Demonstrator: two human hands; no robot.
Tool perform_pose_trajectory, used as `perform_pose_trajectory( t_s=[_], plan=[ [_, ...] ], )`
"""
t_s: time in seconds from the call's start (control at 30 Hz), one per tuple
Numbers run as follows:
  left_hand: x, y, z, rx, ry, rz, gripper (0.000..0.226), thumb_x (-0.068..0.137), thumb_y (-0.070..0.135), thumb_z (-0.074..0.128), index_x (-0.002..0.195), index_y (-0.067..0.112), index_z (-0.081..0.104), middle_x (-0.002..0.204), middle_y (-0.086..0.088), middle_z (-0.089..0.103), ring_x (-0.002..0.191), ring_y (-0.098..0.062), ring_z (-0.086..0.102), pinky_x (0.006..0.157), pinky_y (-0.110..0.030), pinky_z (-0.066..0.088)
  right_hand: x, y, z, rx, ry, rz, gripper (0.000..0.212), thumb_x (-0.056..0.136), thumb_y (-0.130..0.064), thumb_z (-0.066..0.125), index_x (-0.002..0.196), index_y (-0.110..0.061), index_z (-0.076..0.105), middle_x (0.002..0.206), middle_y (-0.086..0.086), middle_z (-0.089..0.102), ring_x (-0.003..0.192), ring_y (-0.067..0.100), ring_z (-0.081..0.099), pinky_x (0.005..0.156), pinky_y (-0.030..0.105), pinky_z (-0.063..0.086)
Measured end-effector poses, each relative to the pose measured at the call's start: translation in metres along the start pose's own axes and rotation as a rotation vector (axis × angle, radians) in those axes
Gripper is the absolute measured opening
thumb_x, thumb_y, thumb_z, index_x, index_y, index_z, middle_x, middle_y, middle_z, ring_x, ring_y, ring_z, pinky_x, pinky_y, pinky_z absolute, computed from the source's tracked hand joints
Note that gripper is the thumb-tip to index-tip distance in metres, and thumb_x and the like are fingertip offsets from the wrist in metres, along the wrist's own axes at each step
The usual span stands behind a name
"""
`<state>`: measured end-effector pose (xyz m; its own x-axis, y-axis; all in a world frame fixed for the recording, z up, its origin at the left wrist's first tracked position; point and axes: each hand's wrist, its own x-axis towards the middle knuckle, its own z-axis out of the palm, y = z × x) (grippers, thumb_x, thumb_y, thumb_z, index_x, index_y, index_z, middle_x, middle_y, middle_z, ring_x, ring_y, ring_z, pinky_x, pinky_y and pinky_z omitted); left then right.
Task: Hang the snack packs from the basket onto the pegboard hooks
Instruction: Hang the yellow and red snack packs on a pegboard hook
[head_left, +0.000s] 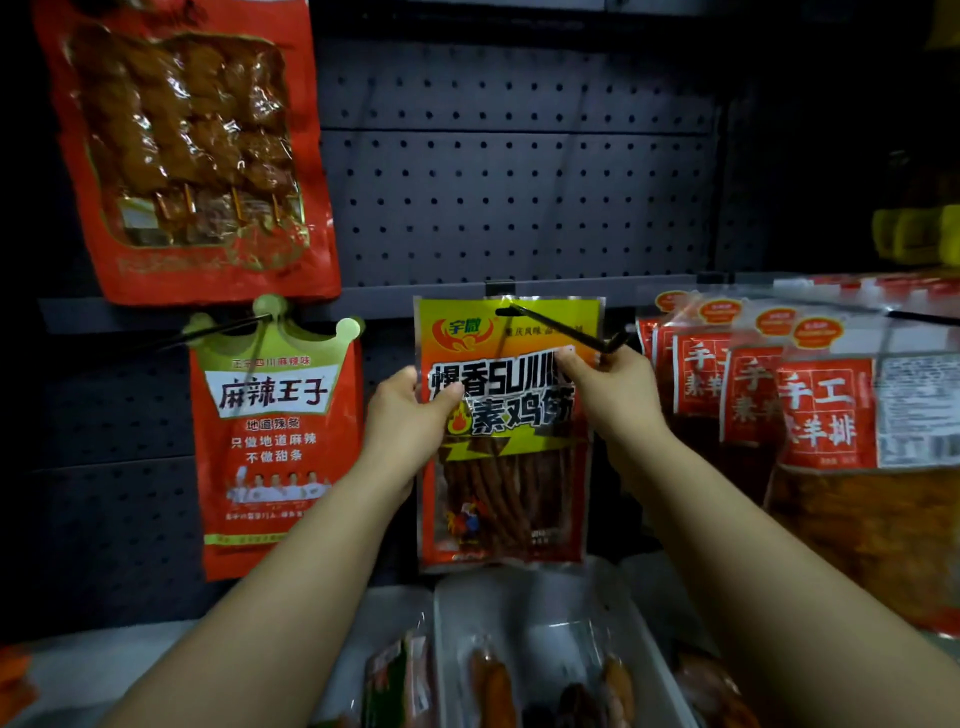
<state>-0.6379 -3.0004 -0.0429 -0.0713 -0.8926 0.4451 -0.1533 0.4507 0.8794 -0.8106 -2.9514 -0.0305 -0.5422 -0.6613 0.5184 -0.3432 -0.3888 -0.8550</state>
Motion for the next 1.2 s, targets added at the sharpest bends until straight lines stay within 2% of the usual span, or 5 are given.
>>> perform_pose_trajectory(
  t_s=[0.23,0.43,0.73,1.03,1.2],
  plan=[
    [0.024,-0.009,0.010,-0.035,0.008,-0.035,0.003,0.089,0.018,0.063,0.090,0.021,0.063,0.096,-0.005,0.070,0.092,-0.023,0.067,0.090,-0.044,0.053,0.026,0.006,0.018,-0.097,0.044,0.060,0.024,0.087,-0.031,0.065,0.068,-0.025,0.053,0.071,-0.011,0.057,0.067,0.006,0.054,0.067,0.029,0.047],
    [0.019,-0.028,0.011,-0.058,0.031,-0.031,0.014,0.090,0.025,0.062,0.095,0.011,0.063,0.101,-0.012,0.069,0.094,-0.026,0.065,0.089,-0.041,0.051,0.011,0.023,0.019,-0.039,-0.007,0.160,0.041,0.088,-0.040,0.062,0.088,0.001,0.066,0.088,0.019,0.069,0.080,0.026,0.065,0.071,0.034,0.050],
    [-0.031,-0.098,0.008,0.072,-0.049,-0.182,0.013,0.089,0.008,0.060,0.102,0.007,0.060,0.101,-0.010,0.067,0.099,-0.028,0.062,0.092,-0.041,0.049,-0.062,0.112,-0.004,-0.109,-0.181,0.350,0.020,0.091,-0.014,0.062,0.071,-0.014,0.065,0.070,0.003,0.066,0.057,0.002,0.060,0.061,0.019,0.047],
    [-0.143,-0.116,-0.004,-0.015,-0.041,-0.362,0.018,0.087,0.001,0.060,0.104,0.005,0.055,0.096,-0.017,0.060,0.085,-0.026,0.059,0.070,-0.028,0.049,-0.155,0.112,-0.091,-0.251,-0.334,0.394,0.012,0.087,-0.011,0.064,0.092,-0.021,0.062,0.078,0.004,0.065,0.074,0.021,0.060,0.078,0.043,0.052],
    [-0.230,-0.086,0.013,-0.047,-0.192,-0.223,0.015,0.087,0.010,0.060,0.091,0.023,0.064,0.086,0.001,0.069,0.075,-0.008,0.063,0.063,-0.010,0.050,-0.236,0.096,-0.199,-0.282,-0.325,0.346,0.019,0.087,-0.010,0.066,0.081,-0.028,0.064,0.069,-0.011,0.066,0.064,-0.001,0.060,0.064,0.015,0.049]
  ],
)
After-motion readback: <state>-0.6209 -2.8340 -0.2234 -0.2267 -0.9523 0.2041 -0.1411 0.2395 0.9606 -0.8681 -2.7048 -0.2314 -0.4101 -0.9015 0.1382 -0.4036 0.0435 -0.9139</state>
